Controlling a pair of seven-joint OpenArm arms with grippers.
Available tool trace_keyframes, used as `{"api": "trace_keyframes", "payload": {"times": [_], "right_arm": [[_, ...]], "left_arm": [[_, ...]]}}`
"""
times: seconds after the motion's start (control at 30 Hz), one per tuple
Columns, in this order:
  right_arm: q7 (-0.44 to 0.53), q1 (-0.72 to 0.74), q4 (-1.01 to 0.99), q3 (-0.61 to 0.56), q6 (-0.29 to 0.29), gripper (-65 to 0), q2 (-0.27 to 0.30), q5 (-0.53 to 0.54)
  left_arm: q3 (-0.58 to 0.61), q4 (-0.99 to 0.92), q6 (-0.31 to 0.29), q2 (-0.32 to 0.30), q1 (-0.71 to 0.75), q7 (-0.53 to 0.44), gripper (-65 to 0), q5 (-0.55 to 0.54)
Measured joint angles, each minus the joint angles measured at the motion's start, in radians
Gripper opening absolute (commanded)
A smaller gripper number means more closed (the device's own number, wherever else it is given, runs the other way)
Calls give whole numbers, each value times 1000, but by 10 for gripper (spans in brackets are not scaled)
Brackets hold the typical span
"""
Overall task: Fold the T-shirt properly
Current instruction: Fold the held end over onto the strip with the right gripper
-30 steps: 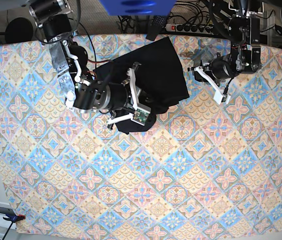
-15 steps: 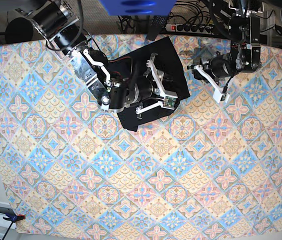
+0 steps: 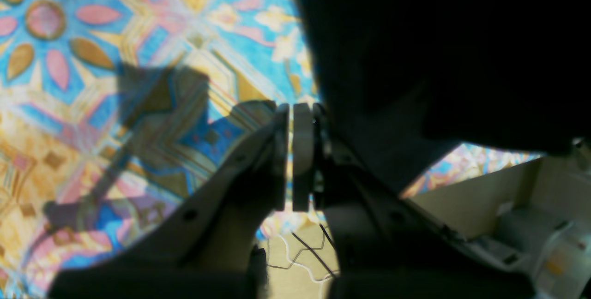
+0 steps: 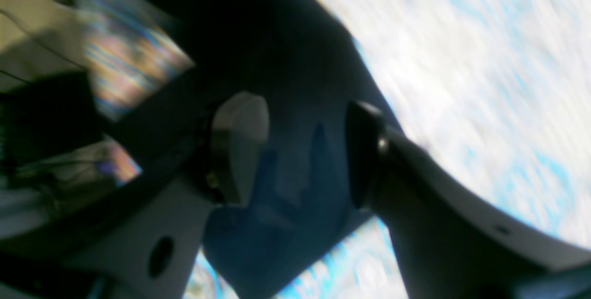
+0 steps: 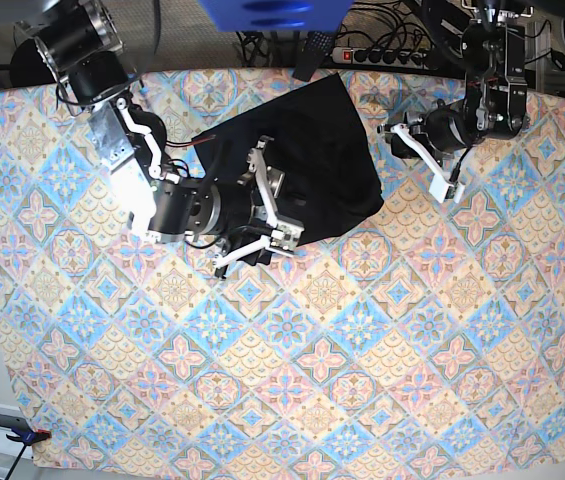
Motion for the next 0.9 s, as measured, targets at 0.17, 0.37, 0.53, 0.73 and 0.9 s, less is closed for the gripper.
{"api": "trace_keyframes", "payload": {"times": [0.17,0.37,0.53,0.73,0.9], "right_arm": [[30,-16,-58,105,4,-365,-18,11],[110,-19,-282,107,1,-469,-13,6],[121,-18,-327,13,-3,-524,-7,1],[121,-16,-278,-237,0,-529,-12,5],[121,-15,-279,-280,0,-529,-14,7]], "left_arm": [[0,86,0,-18,64,7,-643,-5],[1,138,-2,-26,117,6,-643,-11],[-31,112,-1,-51,106,6,-642,6],[-122,82,-1,-50,26,4,-640,6],[-111,-35,-7,-45,-84,0,-640,-9]]}}
